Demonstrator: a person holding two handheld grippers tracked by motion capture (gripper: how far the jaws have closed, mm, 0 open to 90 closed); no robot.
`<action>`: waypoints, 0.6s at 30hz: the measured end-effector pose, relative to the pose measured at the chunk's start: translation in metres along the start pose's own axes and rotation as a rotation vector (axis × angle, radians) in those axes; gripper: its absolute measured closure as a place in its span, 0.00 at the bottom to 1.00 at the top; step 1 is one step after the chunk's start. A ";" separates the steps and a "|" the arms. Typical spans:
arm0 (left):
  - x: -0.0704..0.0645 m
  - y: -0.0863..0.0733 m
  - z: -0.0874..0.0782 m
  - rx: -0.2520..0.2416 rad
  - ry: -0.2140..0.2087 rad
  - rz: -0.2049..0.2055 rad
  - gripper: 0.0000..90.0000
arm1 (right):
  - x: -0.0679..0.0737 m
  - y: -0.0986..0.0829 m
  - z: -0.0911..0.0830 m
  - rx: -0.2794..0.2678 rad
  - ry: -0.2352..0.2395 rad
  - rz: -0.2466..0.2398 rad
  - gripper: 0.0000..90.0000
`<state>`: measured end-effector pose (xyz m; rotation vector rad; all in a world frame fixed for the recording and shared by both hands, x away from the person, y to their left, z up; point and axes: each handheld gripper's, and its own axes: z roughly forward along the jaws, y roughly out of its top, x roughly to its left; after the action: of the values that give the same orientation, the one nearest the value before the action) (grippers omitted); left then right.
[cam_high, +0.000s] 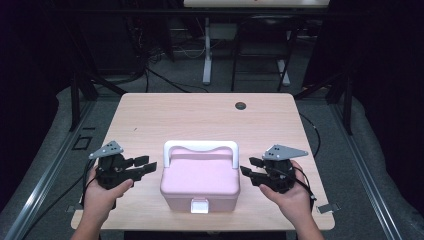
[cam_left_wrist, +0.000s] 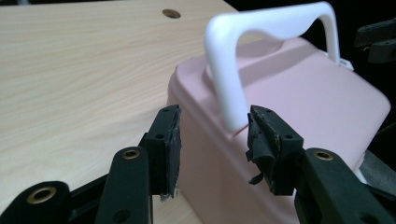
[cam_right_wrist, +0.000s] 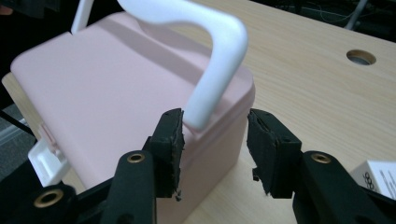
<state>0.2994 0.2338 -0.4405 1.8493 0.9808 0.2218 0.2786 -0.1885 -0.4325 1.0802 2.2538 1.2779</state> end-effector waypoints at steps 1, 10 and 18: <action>-0.002 0.006 0.002 0.001 -0.003 0.017 0.60 | 0.000 0.002 0.001 -0.004 0.004 0.001 0.61; -0.010 0.022 0.020 -0.003 -0.042 0.022 0.58 | 0.000 0.013 0.015 -0.019 0.025 0.022 0.57; -0.008 0.015 0.036 0.038 -0.006 0.038 0.57 | 0.000 0.012 0.022 -0.019 0.013 0.044 0.55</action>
<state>0.3214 0.2010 -0.4433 1.9031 0.9518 0.2217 0.2970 -0.1718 -0.4344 1.1232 2.2345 1.3250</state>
